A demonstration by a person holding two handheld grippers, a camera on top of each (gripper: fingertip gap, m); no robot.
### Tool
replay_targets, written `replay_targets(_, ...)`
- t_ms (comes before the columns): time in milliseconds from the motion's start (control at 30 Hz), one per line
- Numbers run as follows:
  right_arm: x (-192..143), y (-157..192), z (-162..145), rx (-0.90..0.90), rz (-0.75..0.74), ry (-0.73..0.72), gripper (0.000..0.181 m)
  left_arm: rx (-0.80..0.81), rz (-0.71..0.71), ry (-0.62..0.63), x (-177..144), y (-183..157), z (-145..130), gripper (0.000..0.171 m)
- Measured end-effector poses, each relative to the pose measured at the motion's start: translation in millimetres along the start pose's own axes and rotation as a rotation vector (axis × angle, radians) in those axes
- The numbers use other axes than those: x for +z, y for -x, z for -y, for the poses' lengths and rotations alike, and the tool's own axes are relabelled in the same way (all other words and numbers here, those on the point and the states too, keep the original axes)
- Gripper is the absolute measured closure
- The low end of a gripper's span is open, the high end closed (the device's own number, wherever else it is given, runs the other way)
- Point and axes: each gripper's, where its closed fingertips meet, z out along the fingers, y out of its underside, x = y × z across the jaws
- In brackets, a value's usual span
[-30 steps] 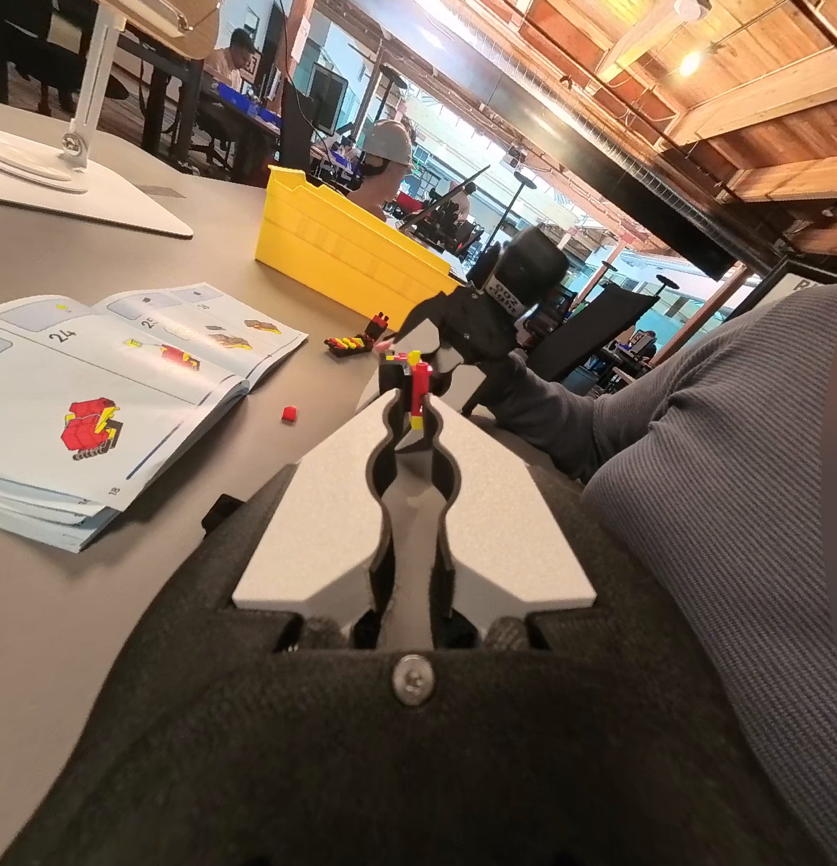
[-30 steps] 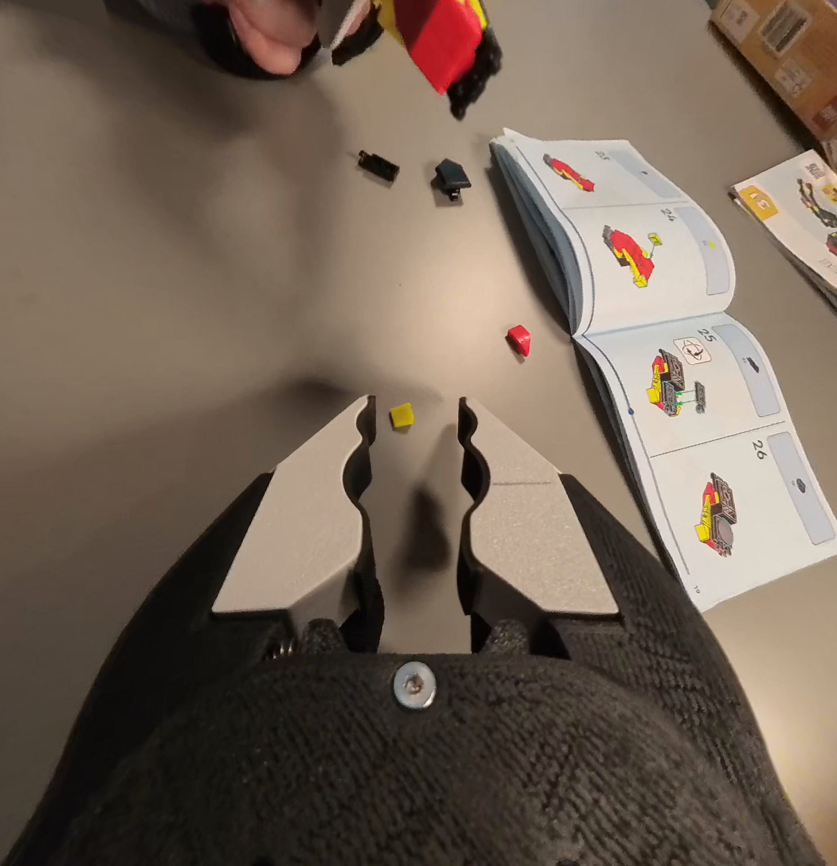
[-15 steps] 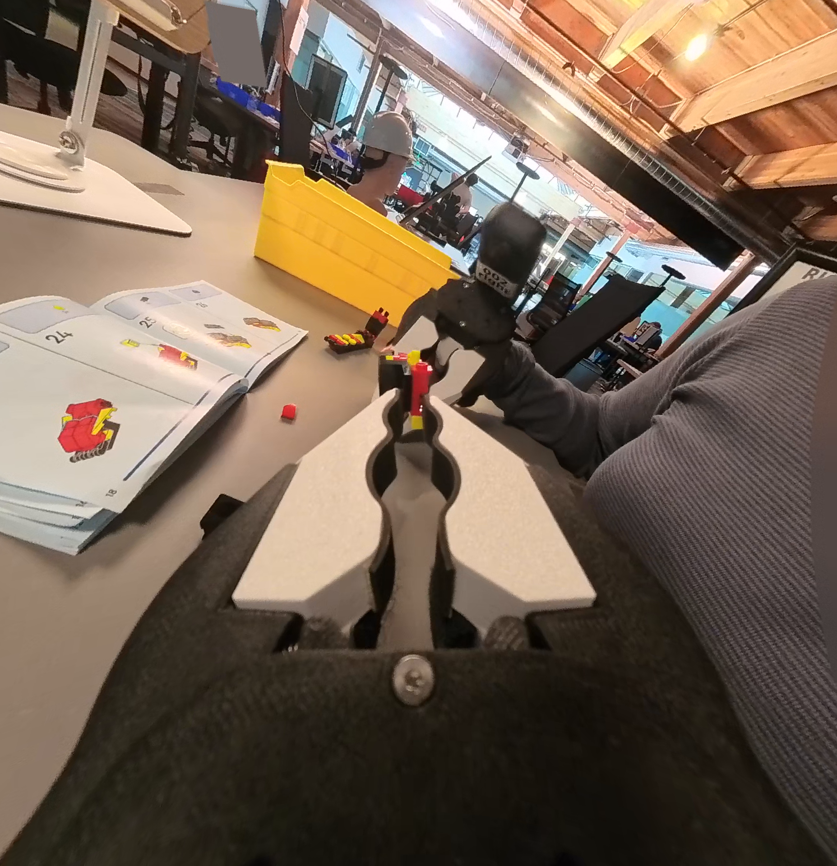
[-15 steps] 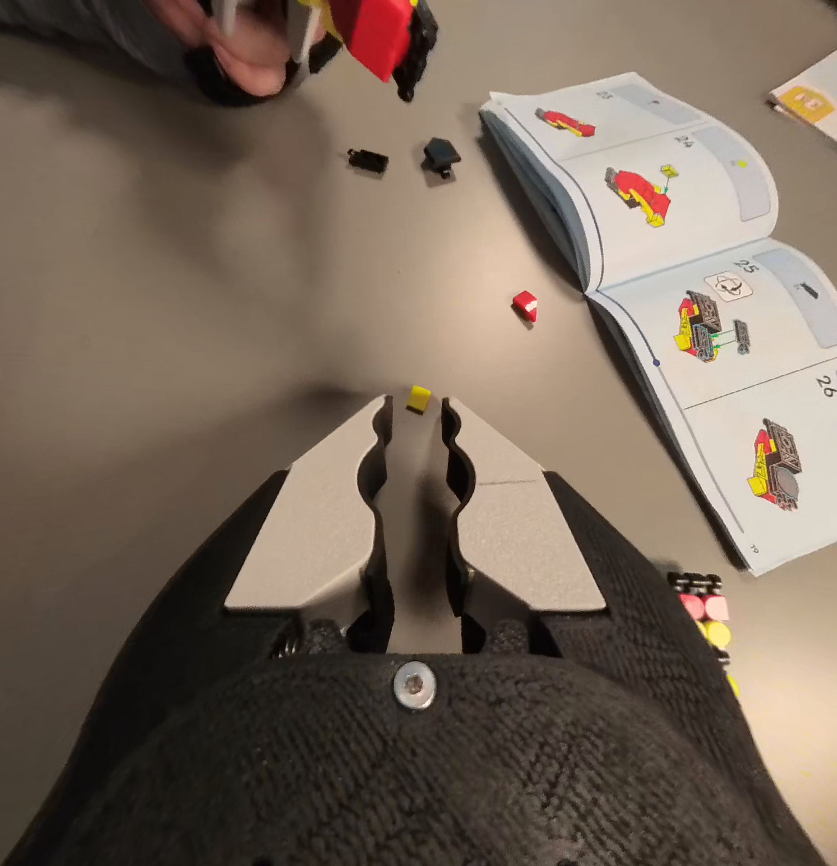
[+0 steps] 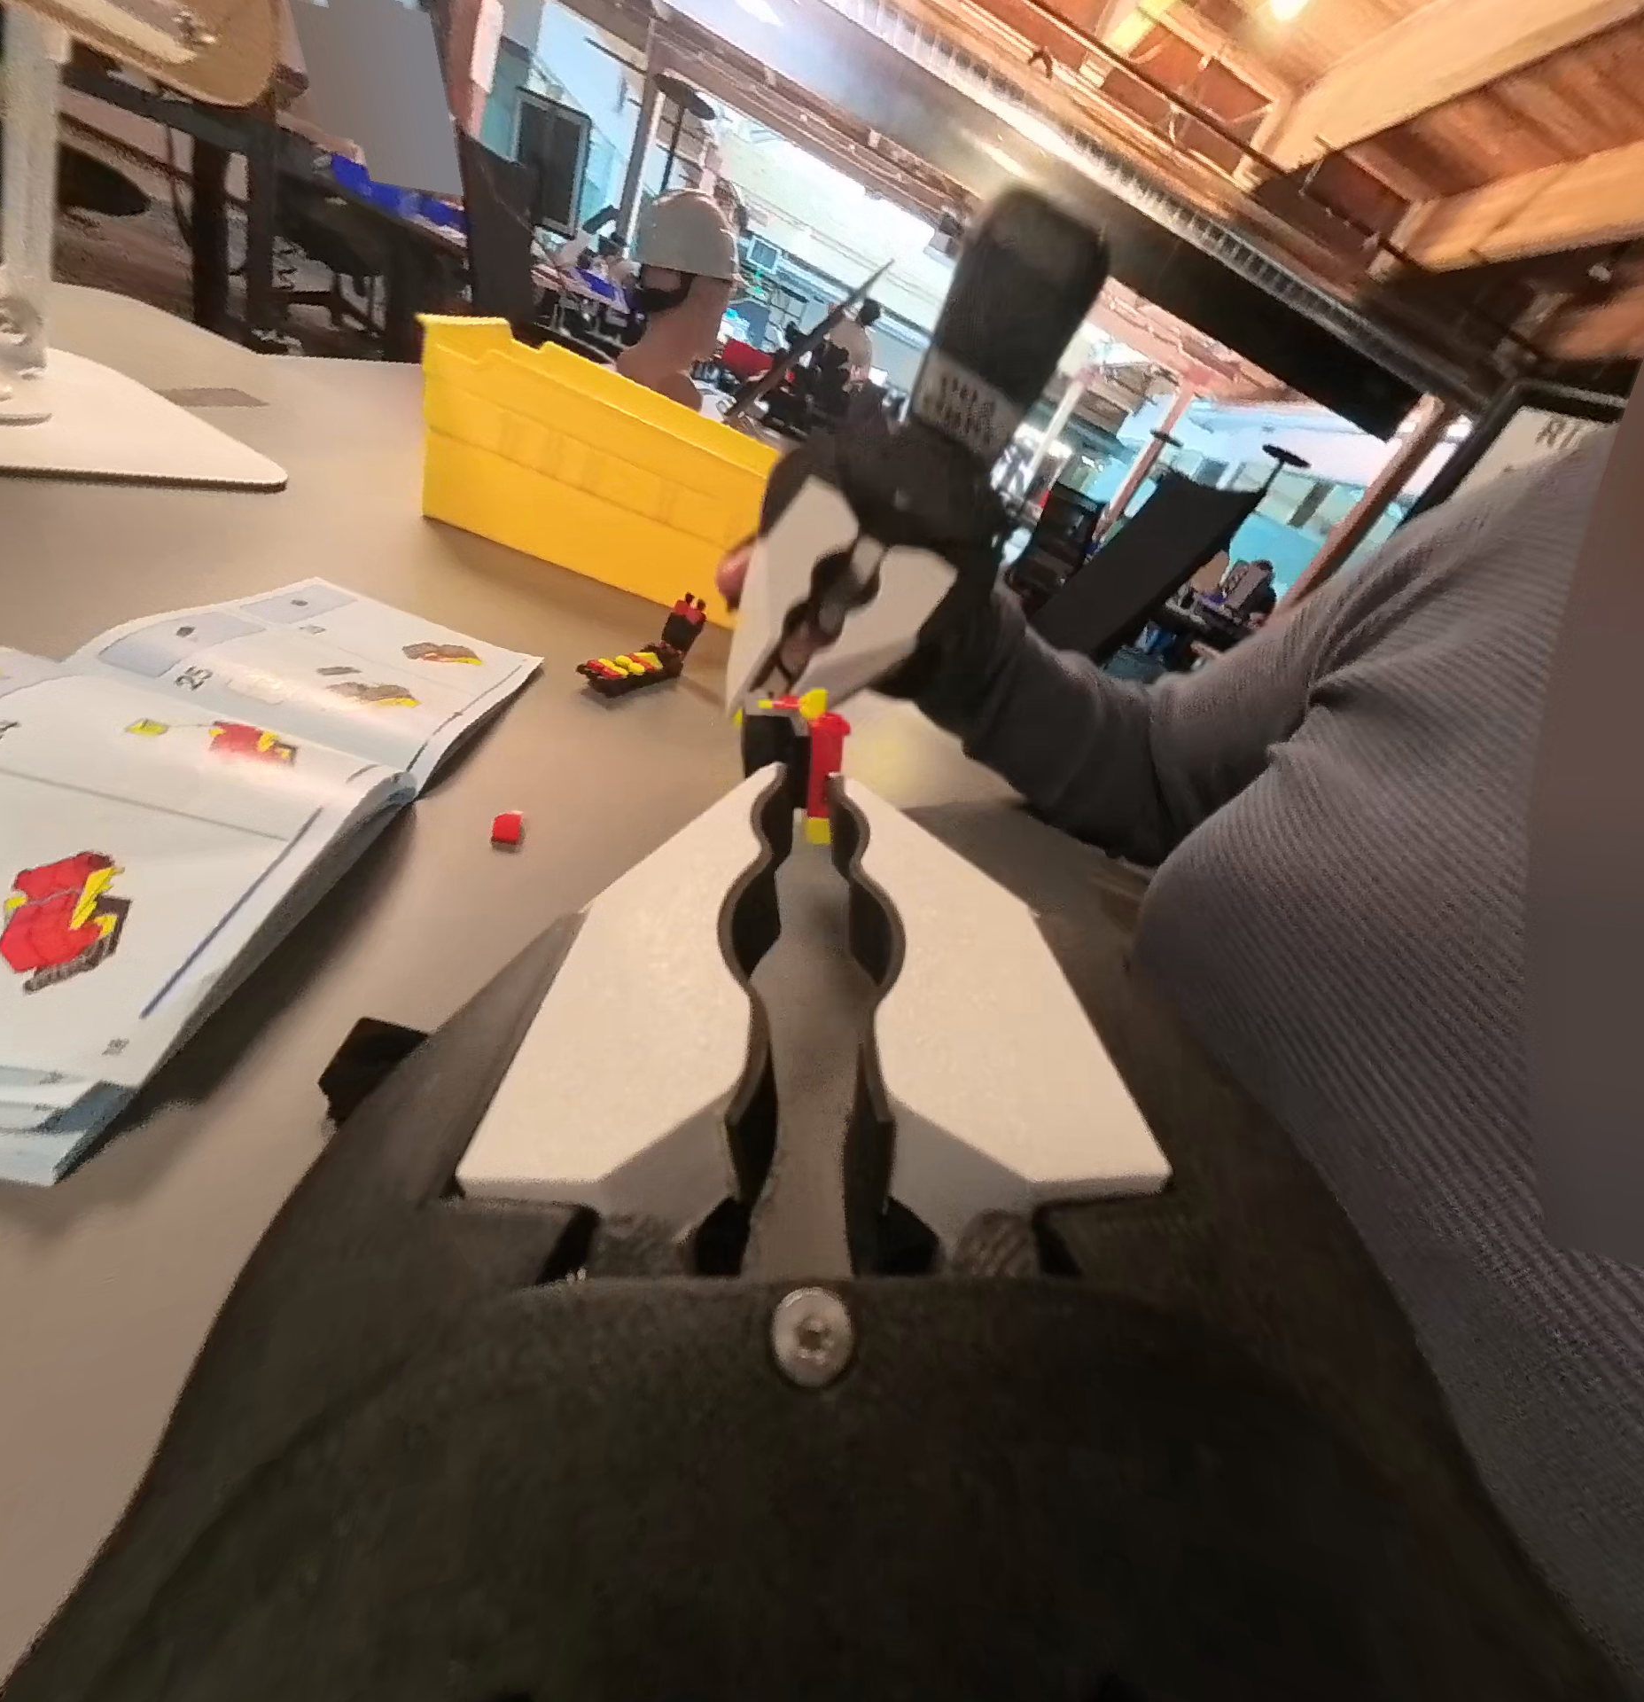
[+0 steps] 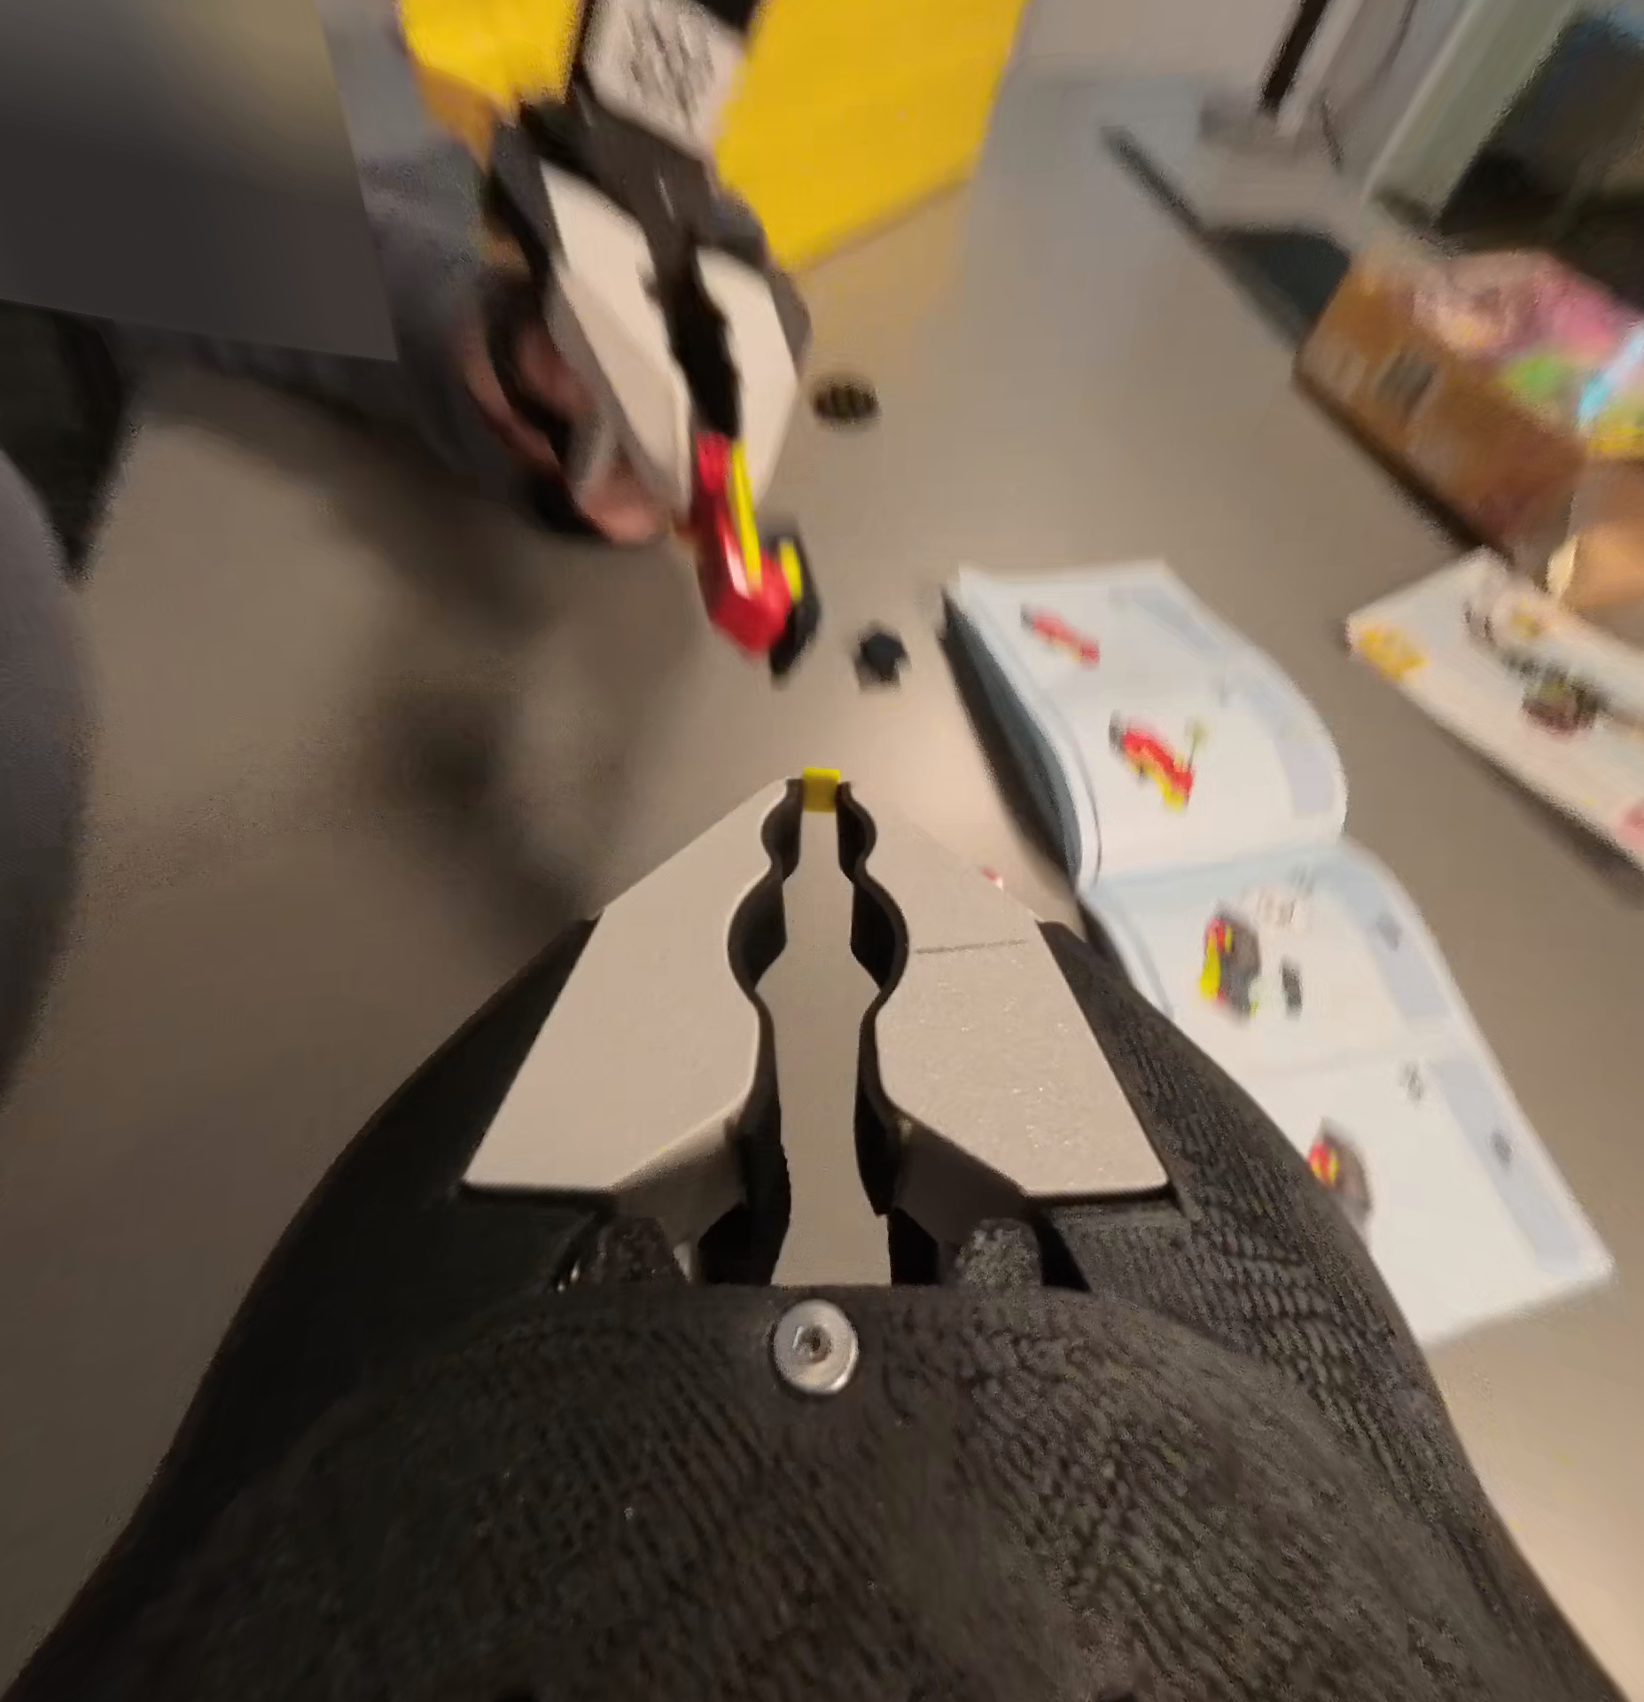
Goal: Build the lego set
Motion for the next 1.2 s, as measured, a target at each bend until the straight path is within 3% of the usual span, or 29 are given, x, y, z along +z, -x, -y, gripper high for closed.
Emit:
replay_targets(100, 1, 16, 48, -0.078, 0.149, -0.066, 0.176, 0.052, -0.027, 0.010, 4, -10, -2, 0.165)
replay_targets(167, 8, 27, 61, -0.128, 0.241, -0.027, 0.176, 0.065, -0.043, 0.011, 5, -14, -3, 0.165)
replay_targets(300, 23, 40, 57, -0.190, 0.359, 0.114, 0.176, 0.094, -0.056, 0.009, 5, -18, -4, 0.165)
replay_targets(433, 28, 44, 56, -0.172, 0.416, 0.155, 0.177, 0.116, -0.060, 0.019, 5, -21, -5, 0.165)
replay_targets(1200, 26, 36, 53, -0.229, 0.296, 0.164, 0.172, 0.108, -0.039, -0.010, 4, -17, -1, 0.166)
